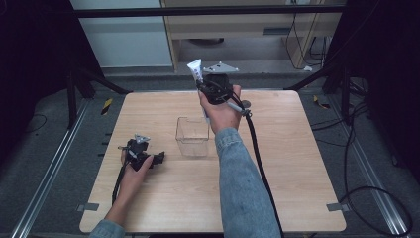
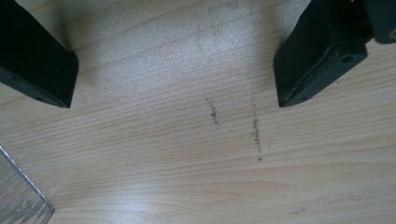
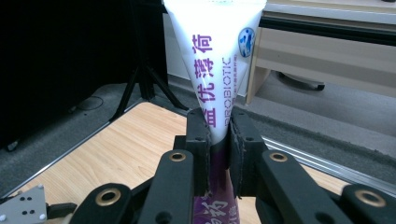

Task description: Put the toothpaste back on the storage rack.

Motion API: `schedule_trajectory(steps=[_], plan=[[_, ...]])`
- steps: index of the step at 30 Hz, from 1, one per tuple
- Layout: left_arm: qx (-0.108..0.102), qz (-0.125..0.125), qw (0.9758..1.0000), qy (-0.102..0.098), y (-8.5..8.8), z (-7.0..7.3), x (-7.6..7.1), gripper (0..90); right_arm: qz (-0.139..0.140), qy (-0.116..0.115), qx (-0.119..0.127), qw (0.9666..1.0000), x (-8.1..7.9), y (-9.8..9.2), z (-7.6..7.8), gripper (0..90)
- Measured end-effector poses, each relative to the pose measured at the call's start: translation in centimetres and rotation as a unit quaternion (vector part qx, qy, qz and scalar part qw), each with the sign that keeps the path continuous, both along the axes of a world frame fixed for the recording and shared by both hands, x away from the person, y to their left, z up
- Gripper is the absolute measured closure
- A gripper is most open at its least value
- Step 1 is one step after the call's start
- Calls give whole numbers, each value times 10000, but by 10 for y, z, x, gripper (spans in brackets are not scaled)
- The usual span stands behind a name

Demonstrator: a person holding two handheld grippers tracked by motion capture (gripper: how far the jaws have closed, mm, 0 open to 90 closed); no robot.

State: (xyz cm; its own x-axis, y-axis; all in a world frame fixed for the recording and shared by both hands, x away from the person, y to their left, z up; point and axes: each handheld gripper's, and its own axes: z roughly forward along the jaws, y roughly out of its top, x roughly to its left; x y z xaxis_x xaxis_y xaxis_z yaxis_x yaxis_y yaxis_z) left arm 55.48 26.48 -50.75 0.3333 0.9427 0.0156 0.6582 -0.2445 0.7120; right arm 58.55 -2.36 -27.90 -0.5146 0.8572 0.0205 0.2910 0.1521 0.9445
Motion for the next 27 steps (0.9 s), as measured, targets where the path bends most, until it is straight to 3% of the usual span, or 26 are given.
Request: schedule_trajectory(steps=[13, 27], plan=[[5, -11, 10000, 3, 0, 0, 0, 0, -14, -84, 66, 9999, 4, 11, -2, 798], [-4, -12, 10000, -5, 0, 0, 0, 0, 29, -127, 158, 9998, 8, 24, -18, 797]])
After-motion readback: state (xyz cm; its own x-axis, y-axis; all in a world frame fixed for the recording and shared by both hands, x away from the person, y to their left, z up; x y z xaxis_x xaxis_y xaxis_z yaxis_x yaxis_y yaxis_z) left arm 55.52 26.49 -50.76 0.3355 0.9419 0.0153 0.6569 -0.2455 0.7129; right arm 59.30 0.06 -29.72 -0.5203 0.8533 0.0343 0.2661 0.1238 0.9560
